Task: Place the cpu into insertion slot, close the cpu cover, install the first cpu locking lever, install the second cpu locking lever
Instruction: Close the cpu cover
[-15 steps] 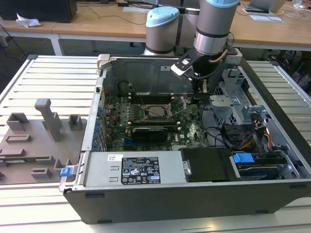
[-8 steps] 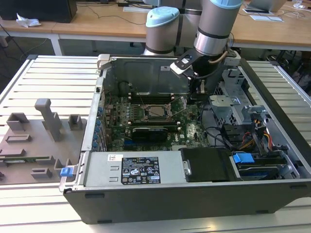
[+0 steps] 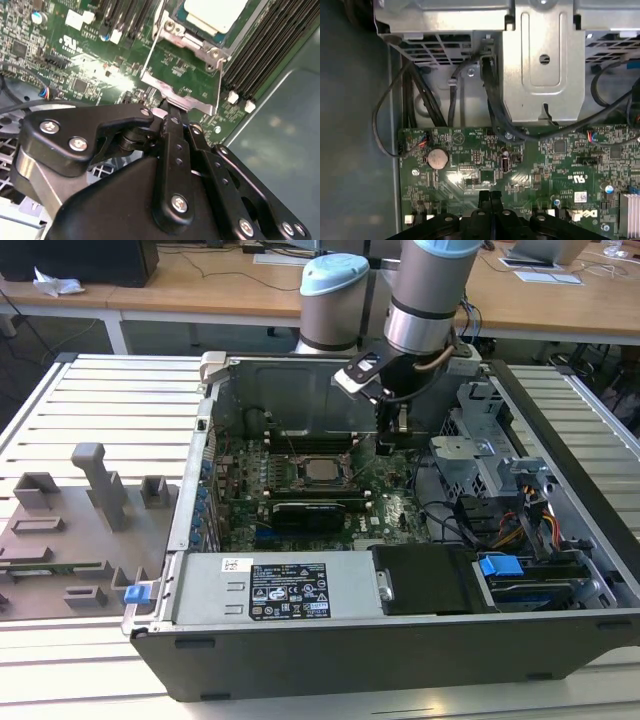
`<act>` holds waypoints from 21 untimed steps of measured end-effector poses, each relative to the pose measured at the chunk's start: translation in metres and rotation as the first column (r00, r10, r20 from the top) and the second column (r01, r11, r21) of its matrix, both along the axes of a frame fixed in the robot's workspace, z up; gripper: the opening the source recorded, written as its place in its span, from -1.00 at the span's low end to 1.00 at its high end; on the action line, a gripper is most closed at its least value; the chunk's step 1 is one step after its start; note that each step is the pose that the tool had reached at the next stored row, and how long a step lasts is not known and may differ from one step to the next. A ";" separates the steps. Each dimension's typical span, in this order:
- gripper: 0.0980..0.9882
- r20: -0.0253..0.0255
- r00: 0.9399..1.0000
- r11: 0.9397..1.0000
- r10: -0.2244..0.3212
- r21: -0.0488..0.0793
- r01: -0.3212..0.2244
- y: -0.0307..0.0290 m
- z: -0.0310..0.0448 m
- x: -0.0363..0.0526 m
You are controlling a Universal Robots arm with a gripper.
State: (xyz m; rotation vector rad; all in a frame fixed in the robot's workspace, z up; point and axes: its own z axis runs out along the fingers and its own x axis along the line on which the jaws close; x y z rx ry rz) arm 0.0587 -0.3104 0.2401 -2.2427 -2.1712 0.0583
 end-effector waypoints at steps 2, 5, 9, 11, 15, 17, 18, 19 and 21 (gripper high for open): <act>-0.98 0.000 1.000 1.000 0.000 0.000 0.000 0.0000 0.0000 -0.0043; -0.98 0.001 1.000 1.000 0.000 0.000 0.000 0.0000 0.0000 -0.0083; -0.98 0.002 1.000 1.000 0.000 0.000 0.000 0.0000 0.0000 -0.0103; -0.98 0.002 1.000 1.000 0.000 0.000 0.000 0.0000 0.0000 -0.0120; -0.98 0.002 1.000 1.000 0.000 0.000 0.000 0.0000 0.0000 -0.0202; -0.98 0.002 1.000 1.000 0.000 0.000 0.000 0.0000 0.0000 -0.0236; -0.98 0.002 1.000 1.000 0.000 0.000 0.000 0.0000 0.0000 -0.0266; -0.98 0.002 1.000 1.000 0.000 0.000 0.000 0.0000 0.0000 -0.0290; -0.98 0.002 1.000 1.000 0.000 0.000 0.000 0.0000 0.0000 -0.0306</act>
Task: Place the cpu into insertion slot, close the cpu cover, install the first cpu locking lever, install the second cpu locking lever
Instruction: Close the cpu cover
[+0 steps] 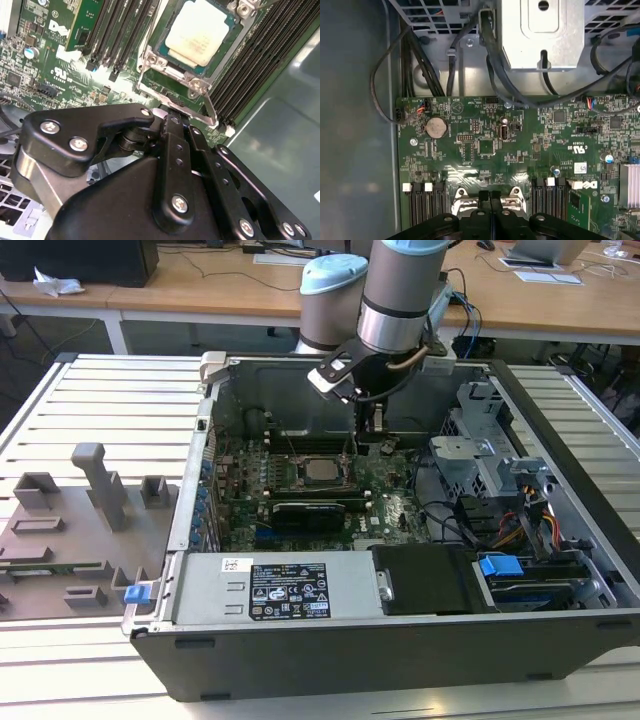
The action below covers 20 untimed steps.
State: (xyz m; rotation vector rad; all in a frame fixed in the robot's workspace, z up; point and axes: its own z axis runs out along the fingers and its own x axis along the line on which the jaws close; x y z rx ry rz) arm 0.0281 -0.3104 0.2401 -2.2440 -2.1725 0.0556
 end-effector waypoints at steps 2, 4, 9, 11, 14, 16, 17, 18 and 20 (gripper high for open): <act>-0.98 0.000 1.000 1.000 0.000 0.000 0.000 0.0000 0.0000 -0.0049; -0.98 0.000 1.000 1.000 0.000 0.000 0.000 0.0000 0.0000 -0.0095; -0.98 0.000 1.000 1.000 0.000 0.000 0.000 0.0000 -0.0002 -0.0161; -0.98 0.000 1.000 1.000 0.000 0.000 0.000 0.0000 -0.0004 -0.0224; -0.98 0.000 1.000 1.000 0.000 0.000 0.000 0.0000 -0.0006 -0.0291; -0.98 0.000 1.000 1.000 0.000 0.000 0.000 0.0000 -0.0009 -0.0327; -0.98 0.000 1.000 1.000 0.000 0.000 0.000 0.0000 -0.0010 -0.0335; -0.98 0.000 1.000 1.000 0.000 0.000 0.000 0.0000 -0.0011 -0.0351; -0.98 0.000 1.000 1.000 0.000 0.000 0.000 0.0000 -0.0014 -0.0386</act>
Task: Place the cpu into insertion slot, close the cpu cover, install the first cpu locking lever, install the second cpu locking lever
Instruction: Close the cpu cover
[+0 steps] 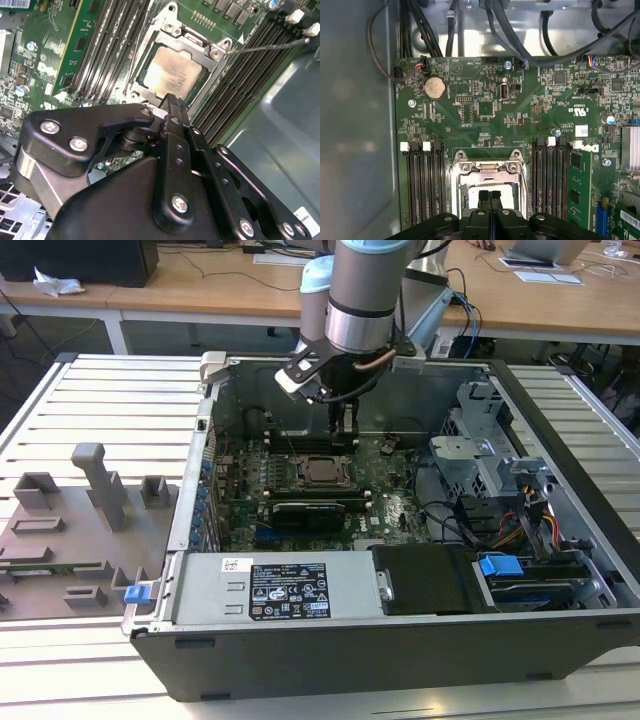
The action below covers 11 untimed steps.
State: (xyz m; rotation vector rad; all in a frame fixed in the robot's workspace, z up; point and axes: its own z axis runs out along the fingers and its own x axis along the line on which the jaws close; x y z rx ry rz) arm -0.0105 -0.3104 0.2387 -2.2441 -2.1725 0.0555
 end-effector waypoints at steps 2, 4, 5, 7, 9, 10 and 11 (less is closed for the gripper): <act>-0.98 0.000 1.000 1.000 0.000 0.000 0.000 0.0000 -0.0002 -0.0032; -0.98 0.000 1.000 1.000 0.000 0.000 0.000 0.0000 -0.0004 -0.0059; -0.98 0.000 1.000 1.000 0.000 0.000 0.000 0.0000 -0.0005 -0.0070; -0.98 0.000 1.000 1.000 0.000 0.000 0.000 0.0000 -0.0009 -0.0099; -0.98 0.000 1.000 1.000 0.000 0.000 0.000 0.0000 -0.0012 -0.0123; -0.98 0.000 1.000 1.000 0.000 0.000 0.000 0.0000 -0.0014 -0.0131; -0.98 0.000 1.000 1.000 0.000 0.000 0.000 0.0000 -0.0018 -0.0137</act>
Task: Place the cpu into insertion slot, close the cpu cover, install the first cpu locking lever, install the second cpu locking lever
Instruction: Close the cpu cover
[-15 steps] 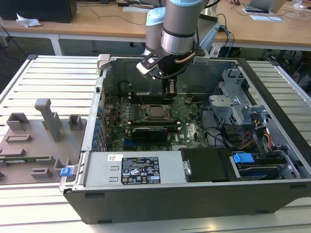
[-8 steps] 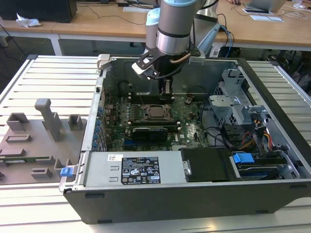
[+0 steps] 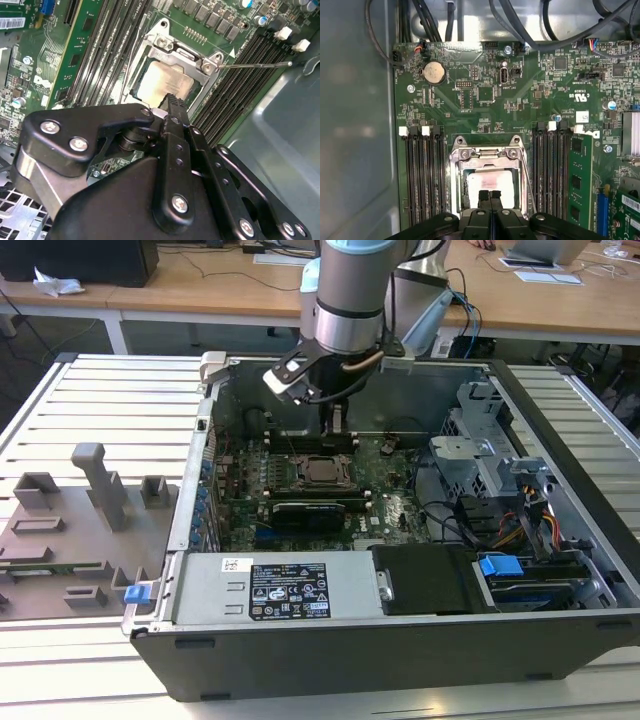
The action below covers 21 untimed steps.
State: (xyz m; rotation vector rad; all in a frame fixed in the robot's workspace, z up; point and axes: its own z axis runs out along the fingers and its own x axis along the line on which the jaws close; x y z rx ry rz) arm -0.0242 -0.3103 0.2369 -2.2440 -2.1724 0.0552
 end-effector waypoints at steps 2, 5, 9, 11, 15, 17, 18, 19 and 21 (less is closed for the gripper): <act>-0.98 0.000 1.000 1.000 0.000 0.000 0.000 0.0000 -0.0010 -0.0011; -0.98 0.000 1.000 1.000 0.000 0.000 0.000 0.0000 -0.0038 -0.0038; -0.98 0.000 1.000 1.000 0.000 0.000 0.000 0.0000 -0.0064 -0.0090; -0.98 0.000 1.000 1.000 0.000 0.000 0.000 0.0000 -0.0084 -0.0101; -0.98 0.000 1.000 1.000 0.000 0.000 0.000 0.0000 -0.0153 -0.0146; -0.98 0.000 1.000 1.000 0.000 0.000 0.000 0.0000 -0.0182 -0.0199; -0.98 0.000 1.000 1.000 0.000 0.000 0.000 0.0000 -0.0193 -0.0218; -0.98 0.000 1.000 1.000 0.000 0.000 0.000 0.0000 -0.0212 -0.0248; -0.98 0.000 1.000 1.000 0.000 0.000 0.000 0.0000 -0.0235 -0.0291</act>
